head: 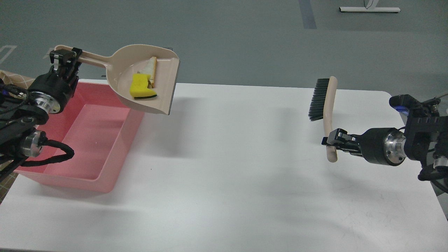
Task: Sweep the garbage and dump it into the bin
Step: 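Lift the dustpan with the left gripper over the pink bin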
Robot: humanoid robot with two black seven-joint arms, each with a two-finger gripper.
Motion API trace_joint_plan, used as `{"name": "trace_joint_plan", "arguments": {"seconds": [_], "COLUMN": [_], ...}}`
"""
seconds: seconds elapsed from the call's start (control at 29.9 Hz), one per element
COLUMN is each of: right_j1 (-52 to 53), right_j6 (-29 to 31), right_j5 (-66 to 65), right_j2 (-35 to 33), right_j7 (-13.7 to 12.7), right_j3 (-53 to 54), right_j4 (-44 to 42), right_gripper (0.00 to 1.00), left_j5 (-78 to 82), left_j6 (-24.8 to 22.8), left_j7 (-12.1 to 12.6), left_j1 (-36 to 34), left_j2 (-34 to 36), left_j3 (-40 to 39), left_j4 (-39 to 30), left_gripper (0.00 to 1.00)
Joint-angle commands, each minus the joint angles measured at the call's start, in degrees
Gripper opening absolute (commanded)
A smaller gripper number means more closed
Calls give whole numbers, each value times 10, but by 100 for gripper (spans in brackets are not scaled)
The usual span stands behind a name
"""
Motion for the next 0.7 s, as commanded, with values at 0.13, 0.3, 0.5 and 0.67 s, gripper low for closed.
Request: {"name": "trace_joint_plan", "arguments": {"seconds": [0.13,0.3,0.5,0.67], "right_j1": [1,1,2,2], "right_j6": [0,0,0,0], "right_j5": [0,0,0,0], "right_j2": [4,5,13,13], "right_j7": [0,0,0,0], "right_j3": [0,0,0,0], "right_j4": [-2,-5,-12,-14], "right_gripper": [2,2,2,2], "left_j5": [-8,-10,-22,-23], "left_j6": [-22,-36,-53,-62], "left_j7": [-10,-12,-35,-50], "left_j1": [8,11,27,42], "left_j2": [33,53,78,102], "left_j3": [0,0,0,0], "left_j4": [1,3,8,16], "left_gripper": [0,0,0,0]}}
